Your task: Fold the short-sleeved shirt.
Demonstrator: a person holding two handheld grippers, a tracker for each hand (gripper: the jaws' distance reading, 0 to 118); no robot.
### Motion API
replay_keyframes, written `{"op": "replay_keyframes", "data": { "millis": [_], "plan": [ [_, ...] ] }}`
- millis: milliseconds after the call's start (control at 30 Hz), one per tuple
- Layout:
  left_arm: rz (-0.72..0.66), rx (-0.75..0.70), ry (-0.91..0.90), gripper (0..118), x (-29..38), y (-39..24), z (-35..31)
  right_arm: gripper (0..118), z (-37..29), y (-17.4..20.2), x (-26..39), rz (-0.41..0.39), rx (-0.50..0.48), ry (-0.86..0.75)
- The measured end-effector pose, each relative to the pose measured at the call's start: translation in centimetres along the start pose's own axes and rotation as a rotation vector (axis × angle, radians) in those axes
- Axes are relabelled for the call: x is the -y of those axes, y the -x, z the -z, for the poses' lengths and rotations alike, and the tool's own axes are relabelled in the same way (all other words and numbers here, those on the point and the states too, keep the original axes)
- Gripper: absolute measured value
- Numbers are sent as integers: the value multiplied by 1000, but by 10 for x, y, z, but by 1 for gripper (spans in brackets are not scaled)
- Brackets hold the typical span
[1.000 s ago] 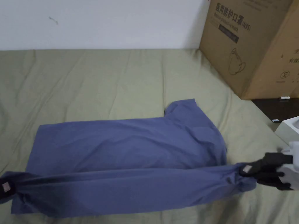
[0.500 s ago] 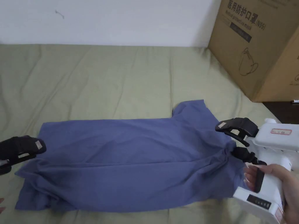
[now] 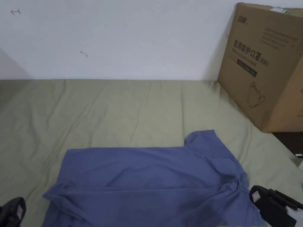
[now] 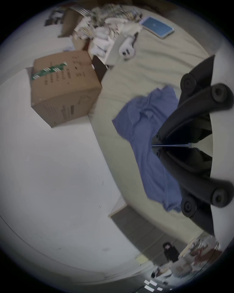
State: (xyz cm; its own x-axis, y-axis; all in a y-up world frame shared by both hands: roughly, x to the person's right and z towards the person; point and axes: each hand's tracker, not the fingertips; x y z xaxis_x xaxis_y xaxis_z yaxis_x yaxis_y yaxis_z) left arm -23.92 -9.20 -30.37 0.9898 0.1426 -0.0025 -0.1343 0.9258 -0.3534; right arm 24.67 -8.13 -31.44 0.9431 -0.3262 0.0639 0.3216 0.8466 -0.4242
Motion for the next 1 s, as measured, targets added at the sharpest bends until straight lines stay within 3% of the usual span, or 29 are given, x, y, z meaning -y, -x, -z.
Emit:
{"op": "replay_keyframes", "data": {
  "millis": [67, 133, 233, 300, 367, 400, 500, 600, 700, 733, 767, 800, 833, 867, 933, 1000],
  "plan": [
    [28, -56, 17, 0, -2, -1, 2, 3, -1, -1, -1, 21, -94, 26],
    [31, -97, 111, 0, -17, 13, 30, 3, -3, 4, -2, -13, -81, 28],
    [-93, -4, 520, 0, -21, 41, 101, 3, -2, 8, -4, -83, -88, 49],
    [-149, 39, 644, 6, -11, 54, 145, 3, 2, 12, -4, -86, -106, 67],
    [-138, -16, 689, 91, 6, 59, 176, 3, 8, 12, -4, -74, -134, 96],
    [-83, -41, 729, 111, 15, 56, 189, 3, 11, 12, -4, -70, -139, 107],
    [14, -43, 771, 108, 37, 50, 221, 3, 18, 10, 0, -61, -147, 134],
    [33, -19, 821, 118, 70, 48, 242, 3, 23, 8, 5, -75, -134, 164],
    [1, -63, 805, 118, 62, 41, 240, 3, 25, 0, 6, -94, -98, 165],
    [9, -76, 822, 115, 56, 37, 240, 3, 25, -6, 5, -99, -77, 156],
    [11, -72, 819, 105, 51, 36, 238, 3, 27, -12, 3, -105, -45, 151],
    [8, -82, 797, 86, 48, 37, 225, 3, 31, -22, 1, -114, 12, 146],
    [23, -95, 741, 41, 38, 36, 216, 3, 36, -33, 0, -114, 58, 148],
    [29, -99, 700, 6, 30, 37, 207, 3, 43, -45, -1, -105, 98, 156],
    [-7, -77, 672, 7, 20, 38, 183, 3, 62, -72, -6, -60, 190, 190],
    [-60, -48, 665, 7, 11, 40, 174, 3, 88, -95, -12, -19, 191, 277]
  ]
}}
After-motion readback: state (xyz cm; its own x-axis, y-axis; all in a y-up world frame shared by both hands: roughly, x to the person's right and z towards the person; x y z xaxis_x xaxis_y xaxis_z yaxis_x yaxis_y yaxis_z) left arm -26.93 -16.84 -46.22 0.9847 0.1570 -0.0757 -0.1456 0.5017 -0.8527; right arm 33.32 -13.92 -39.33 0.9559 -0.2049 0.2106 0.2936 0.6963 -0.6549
